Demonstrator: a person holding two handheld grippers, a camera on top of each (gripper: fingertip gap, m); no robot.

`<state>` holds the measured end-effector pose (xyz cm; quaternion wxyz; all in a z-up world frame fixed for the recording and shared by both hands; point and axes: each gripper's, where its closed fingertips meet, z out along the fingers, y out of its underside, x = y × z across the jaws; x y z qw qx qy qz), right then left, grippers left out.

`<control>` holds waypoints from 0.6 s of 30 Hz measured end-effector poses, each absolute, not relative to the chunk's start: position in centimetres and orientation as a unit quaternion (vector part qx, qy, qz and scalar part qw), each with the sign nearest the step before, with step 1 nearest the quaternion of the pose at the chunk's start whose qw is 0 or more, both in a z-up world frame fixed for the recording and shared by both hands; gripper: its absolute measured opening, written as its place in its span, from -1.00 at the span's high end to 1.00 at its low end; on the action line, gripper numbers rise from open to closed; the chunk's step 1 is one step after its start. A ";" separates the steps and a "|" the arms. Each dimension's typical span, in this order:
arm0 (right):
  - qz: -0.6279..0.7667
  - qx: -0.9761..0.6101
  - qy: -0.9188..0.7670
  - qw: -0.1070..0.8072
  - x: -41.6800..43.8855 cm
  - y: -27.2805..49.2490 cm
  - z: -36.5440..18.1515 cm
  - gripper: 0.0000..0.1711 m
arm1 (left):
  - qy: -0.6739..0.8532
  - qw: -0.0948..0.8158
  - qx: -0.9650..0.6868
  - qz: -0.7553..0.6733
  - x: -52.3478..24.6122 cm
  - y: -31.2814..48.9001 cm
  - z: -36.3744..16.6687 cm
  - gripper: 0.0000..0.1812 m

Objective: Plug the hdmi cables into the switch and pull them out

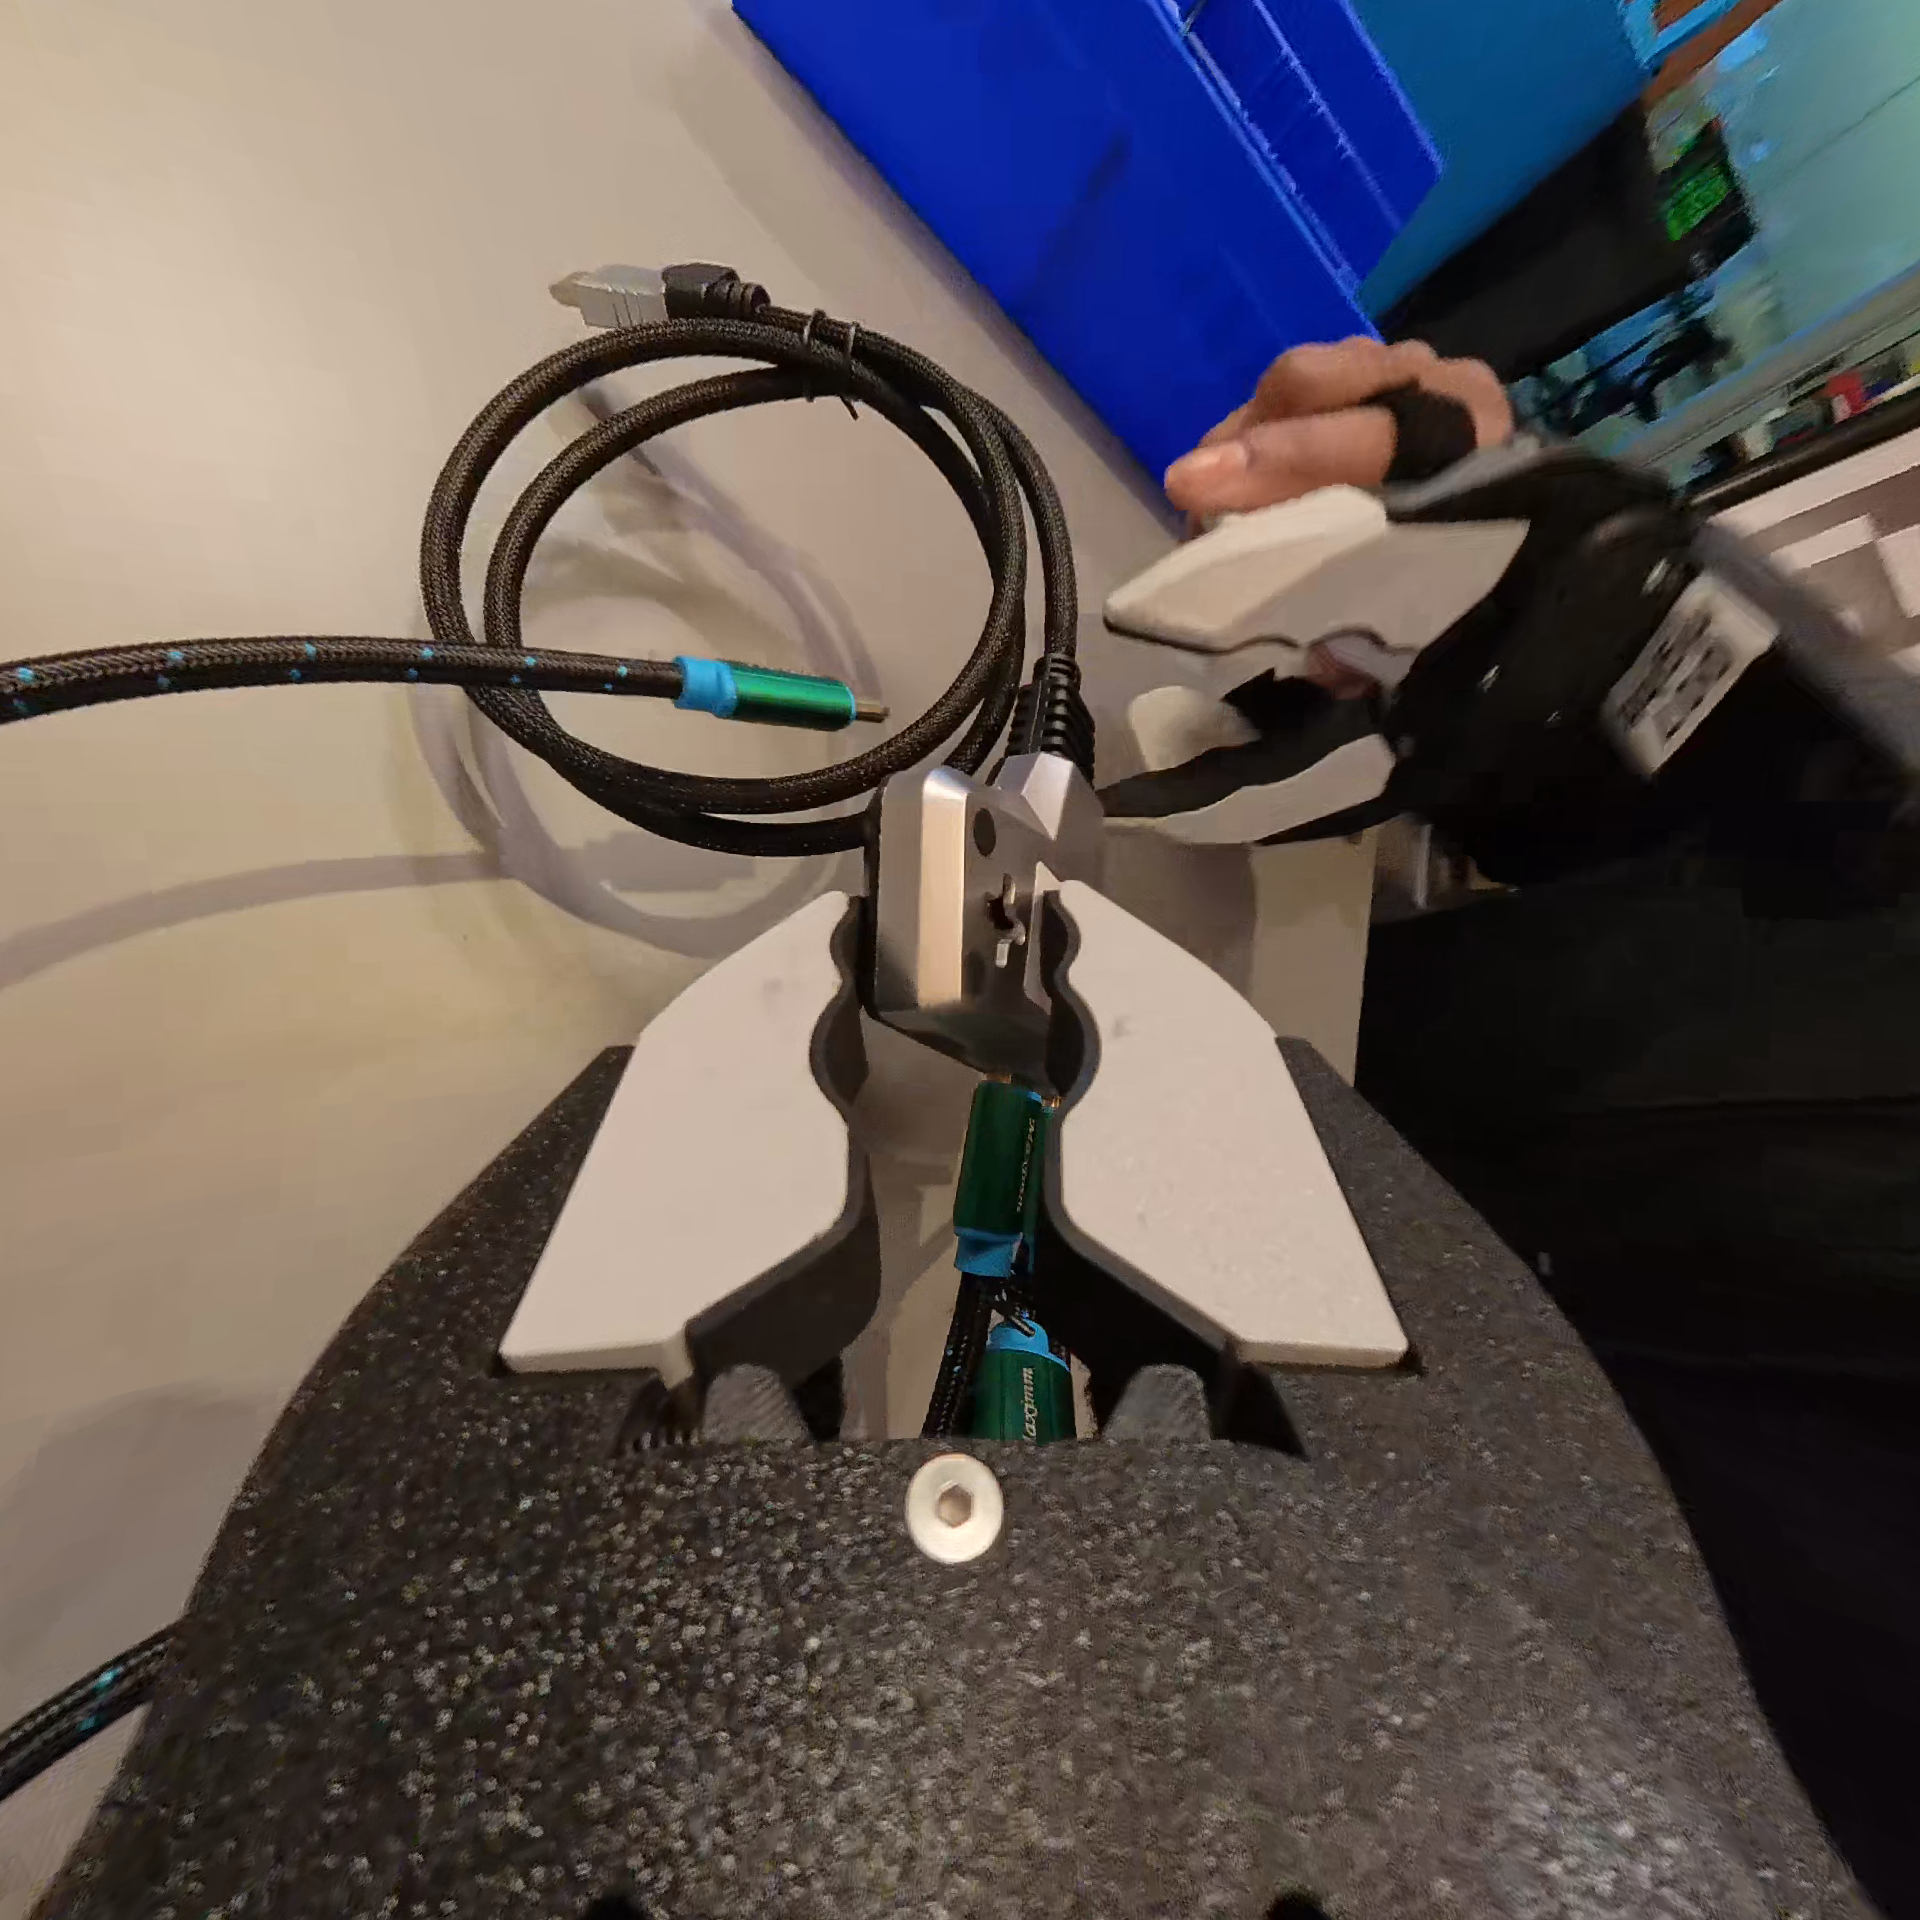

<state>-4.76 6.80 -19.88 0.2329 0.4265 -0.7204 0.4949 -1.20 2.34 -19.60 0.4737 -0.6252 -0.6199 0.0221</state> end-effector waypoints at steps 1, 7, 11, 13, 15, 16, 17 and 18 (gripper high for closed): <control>0.491 0.411 -0.745 0.187 -4.8 7.0 -19.7 0.41 | -0.615 0.467 -0.634 0.031 -1.1 2.3 -19.4 0.65; 0.457 0.362 -0.812 -0.020 -3.5 6.7 -16.6 0.35 | -0.573 0.415 -0.701 0.089 -0.8 2.6 -18.0 0.65; 0.404 0.396 -0.821 -0.071 -1.8 5.9 -16.0 0.33 | -0.544 0.384 -0.737 0.118 -0.4 3.3 -16.8 0.65; 0.385 0.401 -0.827 -0.089 -1.3 5.2 -16.1 0.32 | -0.529 0.371 -0.752 0.129 -0.1 3.8 -16.3 0.65; 0.366 0.405 -0.830 -0.117 -0.5 4.9 -16.6 0.33 | -0.514 0.354 -0.768 0.142 0.1 4.2 -15.9 0.65; 0.361 0.408 -0.829 -0.131 -0.1 4.8 -16.8 0.34 | -0.508 0.346 -0.775 0.147 0.2 4.4 -15.8 0.65; 0.356 0.411 -0.827 -0.146 0.4 4.8 -17.0 0.37 | -0.501 0.337 -0.782 0.152 0.4 4.6 -15.7 0.65; 0.351 0.413 -0.825 -0.162 0.9 4.9 -17.1 0.41 | -0.495 0.327 -0.789 0.158 0.5 4.7 -15.6 0.65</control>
